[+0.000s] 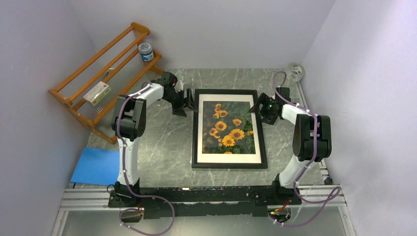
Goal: Put the photo into the frame
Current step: Turn over the photo frame at the center of the board, then adjust the photo frame at the center of the board.
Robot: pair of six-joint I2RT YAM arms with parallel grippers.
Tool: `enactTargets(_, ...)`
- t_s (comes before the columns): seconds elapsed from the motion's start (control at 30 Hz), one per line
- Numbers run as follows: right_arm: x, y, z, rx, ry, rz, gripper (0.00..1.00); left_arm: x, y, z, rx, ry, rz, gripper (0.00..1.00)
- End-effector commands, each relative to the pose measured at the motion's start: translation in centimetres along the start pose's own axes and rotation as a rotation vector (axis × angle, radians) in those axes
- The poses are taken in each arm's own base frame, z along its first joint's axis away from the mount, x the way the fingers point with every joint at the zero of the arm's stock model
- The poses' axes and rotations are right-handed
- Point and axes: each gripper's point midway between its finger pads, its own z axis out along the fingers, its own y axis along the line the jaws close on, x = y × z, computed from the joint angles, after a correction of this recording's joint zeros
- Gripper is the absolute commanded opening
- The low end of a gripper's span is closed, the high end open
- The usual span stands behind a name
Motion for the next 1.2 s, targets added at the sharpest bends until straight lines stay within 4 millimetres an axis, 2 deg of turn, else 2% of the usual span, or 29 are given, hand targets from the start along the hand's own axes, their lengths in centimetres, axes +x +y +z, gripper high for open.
enactTargets(0.0, 3.1, -0.2, -1.1, 0.003, 0.081, 0.039, 0.89, -1.0, -0.9, 1.7, 0.082, 0.013, -0.028, 0.83)
enactTargets(0.17, 7.1, 1.2, -2.4, -0.064, 0.172, 0.044, 0.86, -1.7, -1.9, 3.1, 0.126, 0.029, -0.016, 0.81)
enactTargets(0.27, 10.9, 3.6, -3.1, -0.115, 0.252, 0.007, 0.86, -2.4, -3.4, 3.7, 0.161, 0.033, 0.030, 0.78)
enactTargets(0.43, 15.7, 7.0, -4.3, -0.205, 0.337, -0.077, 0.85, -3.0, -4.5, 5.2, 0.179, 0.036, 0.098, 0.74)
enactTargets(0.53, 18.4, 9.2, -4.5, -0.277, 0.392, -0.144, 0.85, -3.3, -4.7, 6.0, 0.205, 0.042, 0.118, 0.74)
enactTargets(0.63, 20.3, 10.3, -4.6, -0.283, 0.434, -0.185, 0.85, -4.2, -3.6, 6.5, 0.146, 0.022, 0.127, 0.76)
enactTargets(0.73, 19.7, 10.3, -5.0, -0.227, 0.394, -0.187, 0.85, -6.2, -0.6, 5.3, -0.092, -0.045, 0.099, 0.83)
enactTargets(0.83, 16.9, 10.2, -6.2, -0.156, 0.243, -0.191, 0.87, -8.7, 0.9, 2.1, -0.237, -0.151, 0.094, 0.89)
enactTargets(0.9, 14.6, 10.5, -7.6, -0.137, 0.122, -0.200, 0.88, -9.9, 0.7, -0.4, -0.278, -0.212, 0.108, 0.92)
enactTargets(1.0, 11.5, 11.0, -9.5, -0.111, -0.019, -0.223, 0.88, -10.9, -1.1, -4.3, -0.295, -0.277, 0.151, 0.93)
enactTargets(1.1, 8.7, 11.5, -10.3, -0.085, -0.108, -0.273, 0.88, -10.3, -2.3, -7.7, -0.312, -0.312, 0.149, 0.94)
enactTargets(1.17, 6.5, 11.7, -10.1, -0.058, -0.142, -0.297, 0.88, -8.8, -2.2, -9.7, -0.333, -0.326, 0.118, 0.94)
